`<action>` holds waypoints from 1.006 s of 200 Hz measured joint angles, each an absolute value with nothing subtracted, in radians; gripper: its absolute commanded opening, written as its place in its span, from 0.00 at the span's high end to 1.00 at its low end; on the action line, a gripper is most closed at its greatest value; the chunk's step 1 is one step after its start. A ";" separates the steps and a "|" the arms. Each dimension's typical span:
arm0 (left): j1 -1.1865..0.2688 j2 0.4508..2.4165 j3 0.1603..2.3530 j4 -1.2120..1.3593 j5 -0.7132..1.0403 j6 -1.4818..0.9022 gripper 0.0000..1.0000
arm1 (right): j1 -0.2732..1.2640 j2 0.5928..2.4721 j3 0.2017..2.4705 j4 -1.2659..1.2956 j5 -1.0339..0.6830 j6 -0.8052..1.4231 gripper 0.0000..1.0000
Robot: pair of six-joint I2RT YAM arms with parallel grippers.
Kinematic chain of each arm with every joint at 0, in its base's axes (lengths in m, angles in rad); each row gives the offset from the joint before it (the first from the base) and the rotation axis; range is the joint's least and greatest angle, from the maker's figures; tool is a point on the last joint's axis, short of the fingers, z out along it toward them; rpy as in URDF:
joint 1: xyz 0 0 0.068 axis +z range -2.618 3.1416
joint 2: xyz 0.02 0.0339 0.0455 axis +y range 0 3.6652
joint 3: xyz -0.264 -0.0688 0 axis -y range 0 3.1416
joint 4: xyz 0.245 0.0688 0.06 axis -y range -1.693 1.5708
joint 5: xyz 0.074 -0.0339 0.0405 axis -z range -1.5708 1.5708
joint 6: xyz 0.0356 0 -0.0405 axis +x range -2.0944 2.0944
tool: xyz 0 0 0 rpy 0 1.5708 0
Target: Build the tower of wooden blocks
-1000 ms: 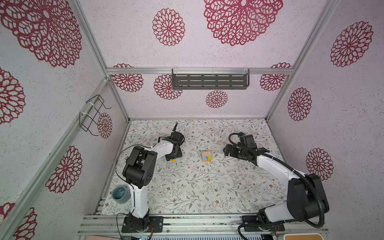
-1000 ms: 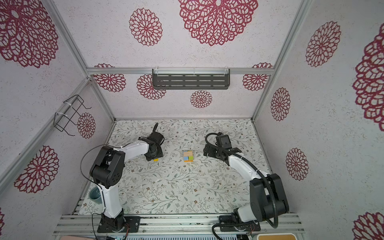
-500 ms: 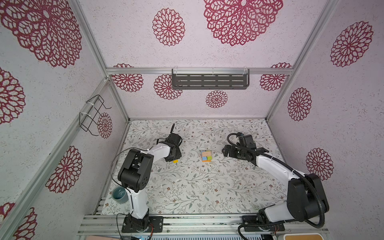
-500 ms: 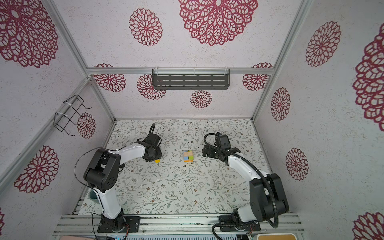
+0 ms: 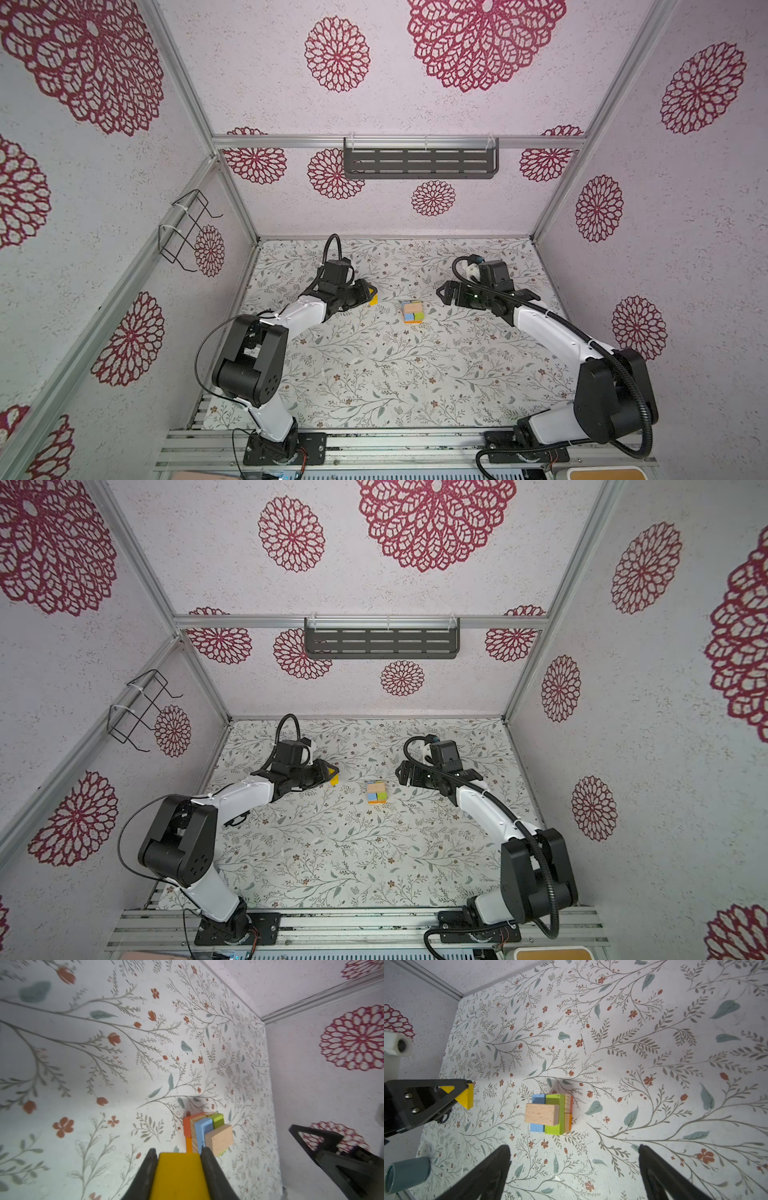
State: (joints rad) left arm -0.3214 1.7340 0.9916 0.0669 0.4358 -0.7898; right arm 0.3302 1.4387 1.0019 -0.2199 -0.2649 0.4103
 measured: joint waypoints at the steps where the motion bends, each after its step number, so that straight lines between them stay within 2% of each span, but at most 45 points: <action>1: -0.321 1.736 0.990 0.073 0.440 -0.791 0.98 | 0.330 1.439 1.002 -0.220 -0.266 0.410 0.01; 37: -0.310 1.861 0.946 0.293 0.595 -0.890 0.86 | 0.330 1.439 1.002 -0.221 -0.278 0.410 0.01; 57: -0.310 1.905 0.936 0.350 0.632 -0.914 0.77 | 0.330 1.439 1.002 -0.221 -0.280 0.410 0.01; 85: -0.310 1.927 0.935 0.373 0.648 -0.917 0.73 | 0.330 1.439 1.004 -0.222 -0.286 0.410 0.01; 125: -0.310 1.938 0.935 0.386 0.651 -0.910 0.49 | 0.330 1.450 1.018 -0.222 -0.292 0.410 0.01; 141: -0.310 1.939 0.935 0.384 0.649 -0.906 0.43 | 0.330 1.453 1.019 -0.225 -0.292 0.408 0.01; 163: -0.310 1.938 0.936 0.368 0.638 -0.886 0.39 | 0.330 1.456 1.019 -0.231 -0.292 0.403 0.01; 201: -0.305 1.889 0.934 0.292 0.598 -0.851 0.39 | 0.330 1.462 1.021 -0.237 -0.292 0.401 0.01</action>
